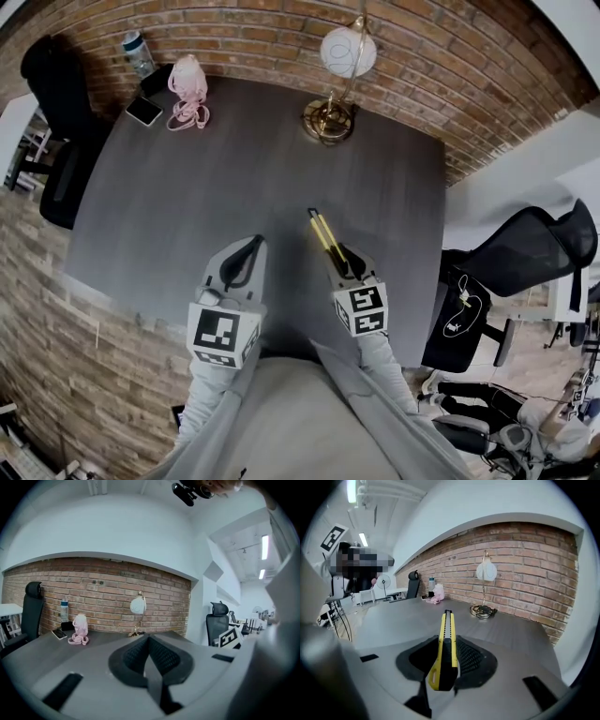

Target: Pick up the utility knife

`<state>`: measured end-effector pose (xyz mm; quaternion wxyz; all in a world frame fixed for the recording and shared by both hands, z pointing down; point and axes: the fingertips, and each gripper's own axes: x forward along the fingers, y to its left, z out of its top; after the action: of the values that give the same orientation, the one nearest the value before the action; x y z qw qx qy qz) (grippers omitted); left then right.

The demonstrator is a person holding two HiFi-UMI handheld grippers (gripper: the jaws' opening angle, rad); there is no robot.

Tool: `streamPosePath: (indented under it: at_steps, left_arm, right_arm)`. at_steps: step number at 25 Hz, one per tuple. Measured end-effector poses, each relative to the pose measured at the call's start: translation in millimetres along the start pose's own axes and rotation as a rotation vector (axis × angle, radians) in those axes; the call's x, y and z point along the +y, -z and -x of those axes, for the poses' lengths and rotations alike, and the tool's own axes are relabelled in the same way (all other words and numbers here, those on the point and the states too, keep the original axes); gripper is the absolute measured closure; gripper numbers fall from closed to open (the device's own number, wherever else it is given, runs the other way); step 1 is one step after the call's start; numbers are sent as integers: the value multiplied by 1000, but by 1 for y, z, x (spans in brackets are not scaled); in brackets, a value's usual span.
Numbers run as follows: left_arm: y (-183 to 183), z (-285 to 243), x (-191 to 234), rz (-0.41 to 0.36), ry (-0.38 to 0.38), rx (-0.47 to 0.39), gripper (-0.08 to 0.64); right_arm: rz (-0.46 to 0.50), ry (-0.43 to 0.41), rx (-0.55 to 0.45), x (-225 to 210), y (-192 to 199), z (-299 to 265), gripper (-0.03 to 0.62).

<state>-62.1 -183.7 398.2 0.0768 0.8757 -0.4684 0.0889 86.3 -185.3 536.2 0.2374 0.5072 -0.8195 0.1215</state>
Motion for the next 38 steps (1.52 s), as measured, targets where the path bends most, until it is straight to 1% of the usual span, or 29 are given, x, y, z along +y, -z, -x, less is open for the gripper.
streamPosePath:
  at_steps: [5, 14, 19, 26, 31, 38]
  left_arm:
    - [-12, -4, -7, -25, 16, -22, 540]
    - [-31, -13, -25, -68, 62, -52, 540]
    - [-42, -16, -37, -91, 85, -72, 540]
    - [-51, -13, -51, -109, 102, -90, 540]
    - [-51, -7, -53, -116, 109, -87, 540]
    - [-49, -4, -50, -118, 116, -81, 540]
  right_arm:
    - [-47, 35, -96, -15, -30, 20, 463]
    - [-62, 117, -268, -40, -80, 73, 463]
    - [-52, 171, -356, -53, -101, 107, 463]
    - [-29, 220, -454, -60, -122, 150, 463]
    - [-17, 246, -490, -57, -128, 170, 463]
    - [-34, 267, -483, -55, -120, 177, 463]
